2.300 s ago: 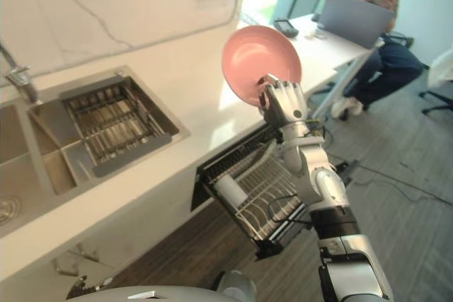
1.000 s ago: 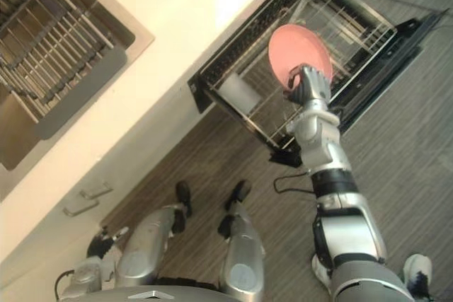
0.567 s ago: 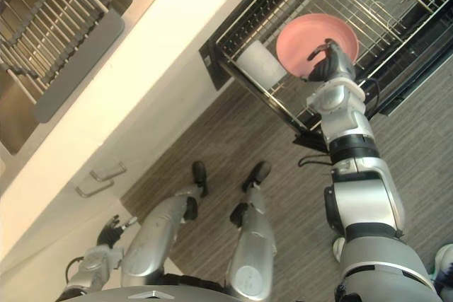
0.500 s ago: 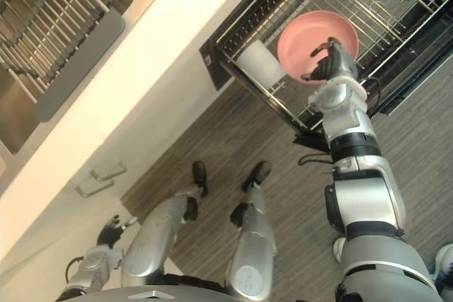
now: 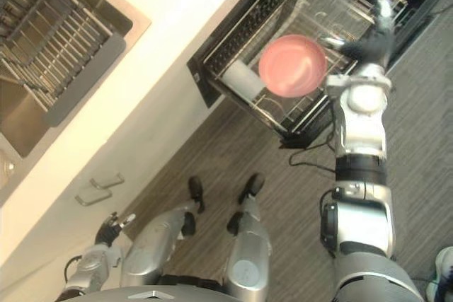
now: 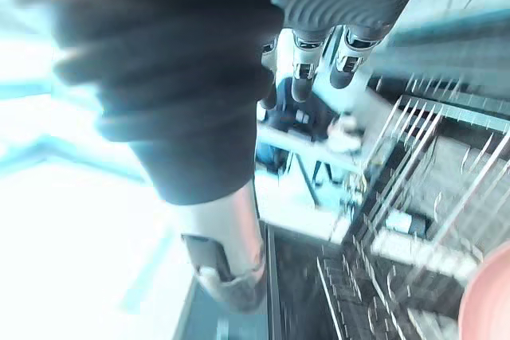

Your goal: Walk over to the sink, pick up the cup, carry it to the dishwasher, place the cup inside the dishwasher, then close the dishwasher door

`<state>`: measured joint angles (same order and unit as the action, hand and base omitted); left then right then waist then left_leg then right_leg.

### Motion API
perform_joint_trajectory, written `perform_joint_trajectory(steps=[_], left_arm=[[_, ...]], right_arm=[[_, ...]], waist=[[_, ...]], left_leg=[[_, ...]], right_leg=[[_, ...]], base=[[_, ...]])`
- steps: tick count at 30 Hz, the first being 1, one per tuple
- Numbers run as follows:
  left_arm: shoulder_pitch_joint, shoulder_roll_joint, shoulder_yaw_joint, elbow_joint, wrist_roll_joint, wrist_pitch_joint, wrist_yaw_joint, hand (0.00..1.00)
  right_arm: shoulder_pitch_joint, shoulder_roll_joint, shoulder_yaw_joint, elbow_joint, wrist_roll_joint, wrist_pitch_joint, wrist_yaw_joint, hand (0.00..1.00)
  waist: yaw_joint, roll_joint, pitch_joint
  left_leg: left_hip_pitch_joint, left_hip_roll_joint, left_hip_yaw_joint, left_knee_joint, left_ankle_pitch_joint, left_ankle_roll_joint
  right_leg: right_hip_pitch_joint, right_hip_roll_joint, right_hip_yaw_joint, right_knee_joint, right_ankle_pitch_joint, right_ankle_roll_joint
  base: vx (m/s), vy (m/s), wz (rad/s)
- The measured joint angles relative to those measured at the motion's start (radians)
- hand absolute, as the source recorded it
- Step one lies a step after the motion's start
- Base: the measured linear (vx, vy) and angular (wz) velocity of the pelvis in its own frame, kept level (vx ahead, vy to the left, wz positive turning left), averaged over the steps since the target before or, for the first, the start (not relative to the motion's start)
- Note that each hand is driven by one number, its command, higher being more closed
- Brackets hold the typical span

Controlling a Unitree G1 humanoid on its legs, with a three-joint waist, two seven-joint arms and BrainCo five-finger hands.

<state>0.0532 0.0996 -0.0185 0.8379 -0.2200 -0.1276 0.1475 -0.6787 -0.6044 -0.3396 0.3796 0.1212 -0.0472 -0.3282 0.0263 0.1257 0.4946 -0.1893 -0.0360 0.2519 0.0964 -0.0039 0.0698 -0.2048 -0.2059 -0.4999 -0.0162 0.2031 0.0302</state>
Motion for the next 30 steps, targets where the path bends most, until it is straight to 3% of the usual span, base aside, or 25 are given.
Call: perform_joint_trajectory(steps=[3, 6, 10, 14, 17, 19, 22, 26, 30], left_arm=[[0.019, 0.0, 0.027, 0.008, 0.008, -0.01, 0.023, 0.0], [0.02, -0.001, 0.039, 0.049, -0.013, -0.009, 0.023, 0.0], [0.02, -0.003, 0.056, 0.078, -0.073, 0.001, 0.01, 0.0], [0.02, -0.004, 0.057, 0.091, -0.072, 0.008, 0.011, 0.0], [0.02, -0.003, 0.057, 0.097, -0.071, 0.022, 0.012, 0.0], [0.018, -0.005, 0.052, 0.096, -0.071, 0.027, 0.012, 0.0], [0.014, -0.015, 0.02, 0.095, -0.07, 0.035, 0.013, 0.0], [0.008, -0.03, -0.004, 0.091, -0.071, 0.044, 0.013, 0.0], [0.001, -0.034, -0.025, 0.085, -0.093, 0.051, 0.005, 0.0]], right_arm=[[0.076, 0.035, -0.122, -0.004, 0.103, -0.016, -0.127, 1.0], [0.169, 0.055, -0.207, 0.046, 0.278, -0.021, -0.183, 1.0], [0.242, 0.095, -0.248, 0.202, 0.524, -0.012, -0.171, 1.0], [0.241, 0.124, -0.238, 0.282, 0.631, 0.019, -0.111, 1.0], [0.195, 0.115, -0.21, 0.336, 0.692, 0.067, -0.044, 1.0], [0.149, 0.091, -0.172, 0.371, 0.73, 0.094, -0.013, 1.0], [0.032, 0.031, -0.092, 0.437, 0.746, 0.124, 0.023, 1.0], [-0.09, -0.036, -0.023, 0.518, 0.744, 0.158, 0.021, 1.0], [-0.167, -0.082, 0.024, 0.586, 0.677, 0.184, 0.022, 1.0]], waist=[[-0.016, -0.028, -0.015], [-0.043, -0.034, -0.031], [-0.061, -0.037, -0.038], [-0.056, -0.035, -0.039], [-0.048, -0.034, -0.038], [-0.043, -0.024, -0.038], [-0.033, 0.018, -0.034], [0.001, 0.06, -0.034], [0.012, 0.085, -0.023]], left_leg=[[0.043, 0.001, 0.023, -0.032, 0.007, -0.006], [0.089, 0.001, 0.027, -0.053, 0.008, -0.007], [0.104, -0.003, 0.025, -0.09, 0.026, -0.015], [0.099, -0.004, 0.021, -0.117, 0.039, -0.027], [0.077, -0.005, 0.018, -0.118, 0.044, -0.03], [0.055, -0.008, 0.013, -0.119, 0.052, -0.027], [0.019, -0.014, -0.011, -0.124, 0.08, -0.019], [-0.005, -0.02, -0.036, -0.134, 0.096, -0.022], [-0.024, -0.025, -0.069, -0.141, 0.114, -0.02]], right_leg=[[0.015, 0.002, 0.023, -0.001, -0.003, 0.003], [0.048, 0.003, 0.027, 0.0, -0.013, 0.01], [0.045, 0.003, 0.028, 0.004, -0.02, 0.008], [0.027, 0.004, 0.023, 0.009, -0.024, 0.004], [0.006, 0.001, 0.019, 0.012, -0.024, 0.002], [-0.015, -0.002, 0.017, 0.014, -0.023, 0.0], [-0.046, -0.013, -0.007, 0.029, -0.02, -0.004], [-0.071, -0.021, -0.02, 0.044, -0.02, -0.005], [-0.099, -0.039, -0.042, 0.092, -0.04, -0.01]], base=[[0.05, 0.014, -0.2], [0.06, 0.021, -0.1], [0.03, 0.012, -0.02], [0.0, 0.006, 0.05], [0.0, 0.007, 0.04], [0.01, 0.015, 0.08], [0.03, 0.012, 0.23], [0.02, 0.0, 0.15], [0.01, -0.013, 0.21]])
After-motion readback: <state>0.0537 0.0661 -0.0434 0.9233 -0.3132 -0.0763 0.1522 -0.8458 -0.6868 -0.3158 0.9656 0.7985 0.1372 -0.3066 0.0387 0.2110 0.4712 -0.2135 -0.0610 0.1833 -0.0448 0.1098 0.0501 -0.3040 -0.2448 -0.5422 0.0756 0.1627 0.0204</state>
